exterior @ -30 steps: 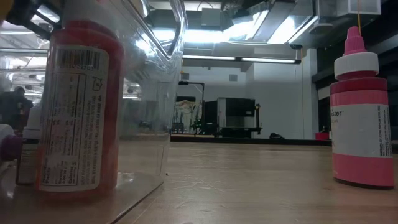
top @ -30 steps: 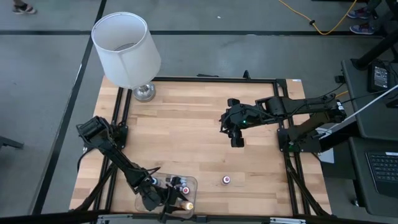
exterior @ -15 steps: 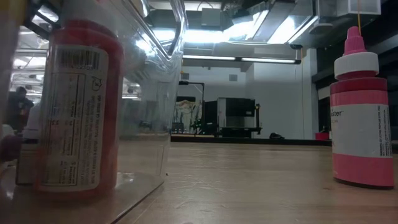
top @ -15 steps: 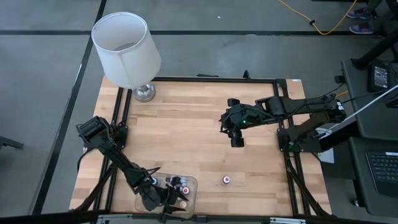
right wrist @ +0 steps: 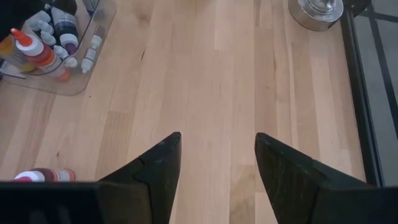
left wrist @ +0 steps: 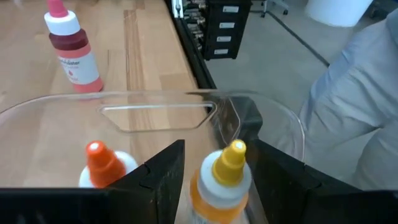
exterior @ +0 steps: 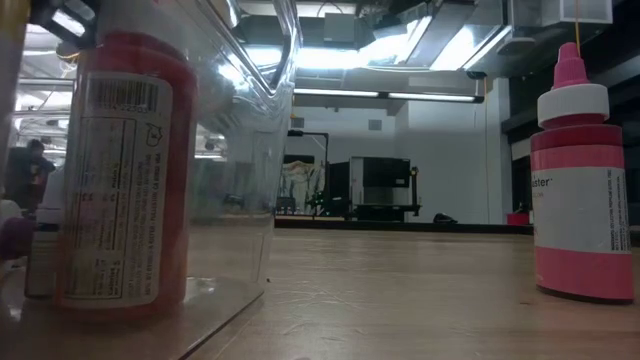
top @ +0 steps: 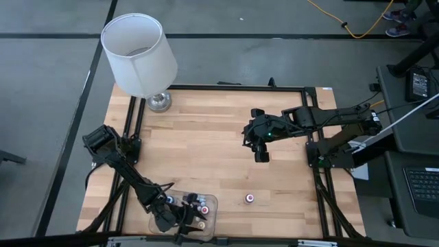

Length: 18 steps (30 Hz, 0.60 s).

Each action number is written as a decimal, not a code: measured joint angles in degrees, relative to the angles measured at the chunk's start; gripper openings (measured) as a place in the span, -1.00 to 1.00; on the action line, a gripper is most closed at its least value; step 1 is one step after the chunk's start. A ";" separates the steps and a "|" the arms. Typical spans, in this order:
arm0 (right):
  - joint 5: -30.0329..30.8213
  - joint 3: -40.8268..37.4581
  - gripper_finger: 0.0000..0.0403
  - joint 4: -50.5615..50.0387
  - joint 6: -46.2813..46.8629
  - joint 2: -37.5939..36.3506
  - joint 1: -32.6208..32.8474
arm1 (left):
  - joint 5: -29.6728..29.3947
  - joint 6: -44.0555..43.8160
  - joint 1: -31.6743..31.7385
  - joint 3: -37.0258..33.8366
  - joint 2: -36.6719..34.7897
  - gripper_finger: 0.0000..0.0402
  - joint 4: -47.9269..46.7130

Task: Pick & Place food coloring
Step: Put the large pink food coloring bottle into the bin

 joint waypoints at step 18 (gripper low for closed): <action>5.90 0.00 -0.05 1.10 -3.24 0.00 1.68 | -2.81 -1.68 -3.76 0.01 -21.90 -0.13 -24.31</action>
